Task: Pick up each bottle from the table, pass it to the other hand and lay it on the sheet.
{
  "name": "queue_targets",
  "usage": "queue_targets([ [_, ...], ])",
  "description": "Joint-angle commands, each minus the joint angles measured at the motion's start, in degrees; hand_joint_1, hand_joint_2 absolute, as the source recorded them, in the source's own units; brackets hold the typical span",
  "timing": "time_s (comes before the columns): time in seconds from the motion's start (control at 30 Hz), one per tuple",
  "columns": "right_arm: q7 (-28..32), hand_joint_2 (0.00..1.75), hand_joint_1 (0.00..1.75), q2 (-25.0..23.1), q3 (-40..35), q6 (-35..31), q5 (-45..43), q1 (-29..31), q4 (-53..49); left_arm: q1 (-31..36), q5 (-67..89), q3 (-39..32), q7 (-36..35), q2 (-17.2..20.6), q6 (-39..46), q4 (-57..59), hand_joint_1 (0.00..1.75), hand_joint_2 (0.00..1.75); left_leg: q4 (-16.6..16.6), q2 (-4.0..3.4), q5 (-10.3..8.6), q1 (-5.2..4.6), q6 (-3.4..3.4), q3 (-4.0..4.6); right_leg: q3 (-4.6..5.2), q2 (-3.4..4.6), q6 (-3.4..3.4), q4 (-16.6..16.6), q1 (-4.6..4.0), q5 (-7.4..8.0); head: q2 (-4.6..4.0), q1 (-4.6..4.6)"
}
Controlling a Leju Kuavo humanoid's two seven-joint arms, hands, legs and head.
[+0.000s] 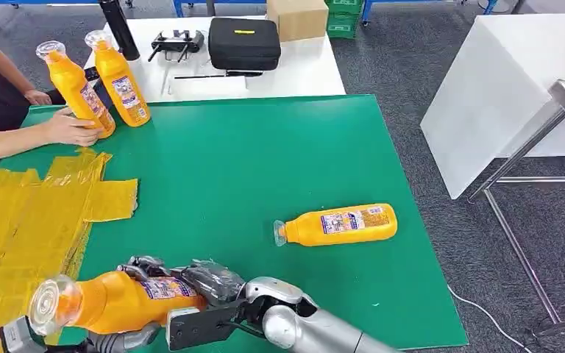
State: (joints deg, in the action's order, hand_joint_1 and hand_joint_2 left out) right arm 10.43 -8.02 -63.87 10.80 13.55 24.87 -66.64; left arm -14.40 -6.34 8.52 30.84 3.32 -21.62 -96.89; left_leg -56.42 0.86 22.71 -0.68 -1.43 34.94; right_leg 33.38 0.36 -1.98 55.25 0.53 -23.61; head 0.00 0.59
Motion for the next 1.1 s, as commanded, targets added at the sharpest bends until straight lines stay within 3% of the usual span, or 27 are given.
queue_targets([
  [0.03, 0.19, 1.75, 1.75, 1.03, -1.89, -0.67, -0.33, 0.15, 3.08, 2.93, -0.45, -0.32, -0.03, -0.46, -0.79, 3.96, 1.75, 1.75, -0.01, 0.10, 0.07, 0.08, 0.16, -0.22, -0.31, -0.20, 0.08, -0.04, -0.09, -0.11, 0.00, 0.00],
  [0.1, 0.22, 1.75, 1.75, 1.25, -1.04, -0.98, -0.46, 0.15, 3.64, 3.08, -0.49, -0.38, 0.01, -0.51, -0.82, 4.04, 1.75, 1.75, 0.01, 0.06, 0.06, 0.07, 0.14, -0.21, -0.28, -0.15, 0.07, -0.06, -0.07, -0.09, 0.00, 0.00],
  [0.13, 0.29, 1.75, 1.36, 1.74, 0.25, -2.48, -0.45, 0.01, 3.61, 2.99, -0.34, -0.78, 0.11, -0.47, -0.33, 3.86, 1.75, 1.75, 0.04, 0.06, 0.02, 0.03, 0.09, -0.15, -0.20, -0.11, 0.04, -0.06, -0.04, -0.04, 0.00, 0.02],
  [0.17, -0.02, 1.75, 0.21, 2.62, 1.78, -4.57, 0.13, -0.30, 3.09, 2.81, 1.03, -1.33, 0.44, -0.43, 1.12, 3.28, 1.75, 1.75, 0.02, 0.07, 0.05, 0.06, 0.13, -0.21, -0.29, -0.16, 0.06, -0.06, -0.06, -0.08, 0.00, 0.00],
  [0.53, 0.31, 1.75, 0.21, 3.50, 3.16, -4.12, 0.48, -0.65, 2.02, 2.59, 0.92, -1.89, 0.41, -0.20, 0.61, 2.71, 1.75, 1.75, 0.00, 0.05, 0.04, 0.05, 0.09, -0.11, -0.18, -0.11, 0.04, -0.04, -0.06, -0.05, 0.00, 0.00],
  [0.57, 0.25, 1.75, 0.00, 3.37, 3.51, -4.34, 0.51, -0.94, 1.86, 2.57, 1.24, -2.08, 0.40, -0.40, 1.20, 2.70, 1.75, 1.75, 0.01, 0.04, 0.03, 0.02, 0.08, -0.11, -0.15, -0.09, 0.03, -0.03, -0.03, -0.04, 0.00, 0.00],
  [0.67, -2.14, 1.75, 0.00, 8.32, 11.12, -13.15, 3.24, -2.31, -2.40, 2.45, 13.42, -6.51, 0.69, -0.11, 13.24, 0.15, 1.75, 1.75, -0.02, 0.08, 0.05, 0.05, 0.11, -0.14, -0.21, -0.16, 0.04, -0.02, -0.05, -0.08, 0.00, -0.02],
  [0.77, -2.15, 1.75, 0.00, 13.04, 20.76, -12.09, 5.76, -4.90, -8.19, 3.50, 22.36, -12.04, -1.12, 0.32, 19.74, -1.07, 1.75, 1.75, -0.08, 0.24, 0.00, 0.08, 0.07, -0.01, -0.14, -0.31, 0.01, -0.01, -0.08, -0.06, 0.00, -0.02],
  [0.87, -1.53, 1.75, 0.00, 18.18, 29.16, -11.44, 6.92, -8.46, -14.62, 3.81, 41.47, -20.00, -3.11, 0.96, 37.92, -1.72, 1.75, 1.75, -0.20, 0.44, 0.05, 0.11, 0.10, -0.06, -0.31, -0.55, 0.02, 0.05, -0.11, -0.18, 0.00, 0.00],
  [0.97, -0.82, 1.75, 0.00, 22.34, 32.89, -10.03, 6.92, -10.72, -18.86, 2.41, 51.78, -25.75, -5.39, 1.74, 46.77, -2.25, 1.75, 1.75, -0.22, 0.27, 0.13, 0.09, 0.13, -0.11, -0.34, -0.40, 0.03, 0.09, -0.12, -0.18, 0.00, -0.04],
  [1.1, -0.89, 1.75, 0.00, 28.95, 36.72, -7.80, 6.31, -11.76, -22.06, 1.79, 69.26, -29.25, -11.60, 2.50, 51.72, 1.89, 1.75, 1.75, -0.19, 0.25, 0.19, 0.01, 0.11, -0.17, -0.39, -0.35, -0.01, 0.07, -0.06, -0.20, 0.00, -0.02],
])
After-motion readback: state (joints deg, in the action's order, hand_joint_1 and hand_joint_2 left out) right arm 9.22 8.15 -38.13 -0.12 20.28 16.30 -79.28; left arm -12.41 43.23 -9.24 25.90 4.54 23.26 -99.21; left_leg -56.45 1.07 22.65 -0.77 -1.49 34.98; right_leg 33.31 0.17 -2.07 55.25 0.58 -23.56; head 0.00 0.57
